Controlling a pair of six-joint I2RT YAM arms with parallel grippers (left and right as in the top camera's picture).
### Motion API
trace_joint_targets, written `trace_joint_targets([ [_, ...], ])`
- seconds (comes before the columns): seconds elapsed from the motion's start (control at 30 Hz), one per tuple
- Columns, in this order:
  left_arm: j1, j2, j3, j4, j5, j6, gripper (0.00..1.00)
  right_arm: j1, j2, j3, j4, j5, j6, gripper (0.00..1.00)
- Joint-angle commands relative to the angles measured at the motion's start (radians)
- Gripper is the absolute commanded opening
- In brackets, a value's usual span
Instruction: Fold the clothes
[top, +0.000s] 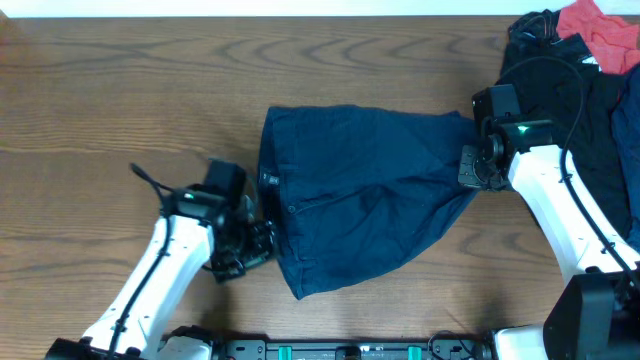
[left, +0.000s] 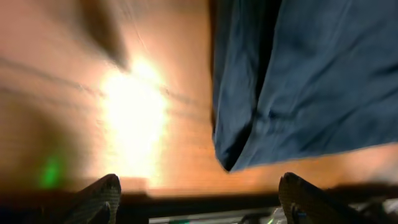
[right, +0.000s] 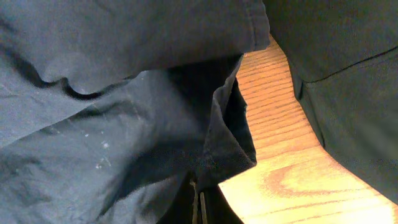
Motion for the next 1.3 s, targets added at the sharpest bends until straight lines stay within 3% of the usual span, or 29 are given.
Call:
trace_joint_targets([
  [0.0, -0.064, 0.006, -0.031, -0.010, 0.010, -0.085, 0.83, 0.001, 0.001, -0.003, 0.003, -0.001, 0.014, 0.01],
  [0.1, -0.121, 0.006, -0.063, 0.019, 0.012, -0.204, 0.82, 0.001, 0.001, -0.003, 0.002, -0.001, 0.014, 0.01],
  [0.2, -0.180, 0.006, -0.073, 0.090, 0.038, -0.248, 0.56, 0.001, 0.001, -0.003, 0.002, -0.001, 0.014, 0.01],
  [0.27, -0.216, 0.005, -0.073, 0.154, 0.069, -0.249, 0.48, 0.001, 0.001, -0.003, 0.002, -0.001, 0.014, 0.01],
  [0.43, -0.315, 0.006, -0.073, 0.304, 0.000, -0.247, 0.49, 0.001, 0.001, -0.003, 0.002, -0.001, 0.014, 0.01],
  [0.53, -0.346, 0.015, -0.074, 0.306, -0.064, -0.277, 0.50, 0.001, 0.001, -0.003, -0.002, -0.001, 0.014, 0.01],
  [0.6, -0.351, 0.030, -0.078, 0.298, -0.082, -0.303, 0.57, 0.001, 0.001, -0.003, -0.005, -0.001, 0.014, 0.01],
  [0.77, -0.351, 0.100, -0.087, 0.283, -0.077, -0.355, 0.58, 0.001, 0.001, -0.003, -0.010, -0.001, 0.013, 0.01],
  [1.0, -0.353, 0.188, -0.091, 0.321, 0.033, -0.333, 0.54, 0.001, 0.001, -0.003, -0.009, 0.000, 0.014, 0.01],
  [1.27, -0.352, 0.194, -0.091, 0.335, 0.036, -0.327, 0.46, 0.001, 0.001, -0.003, -0.010, 0.000, 0.013, 0.01],
])
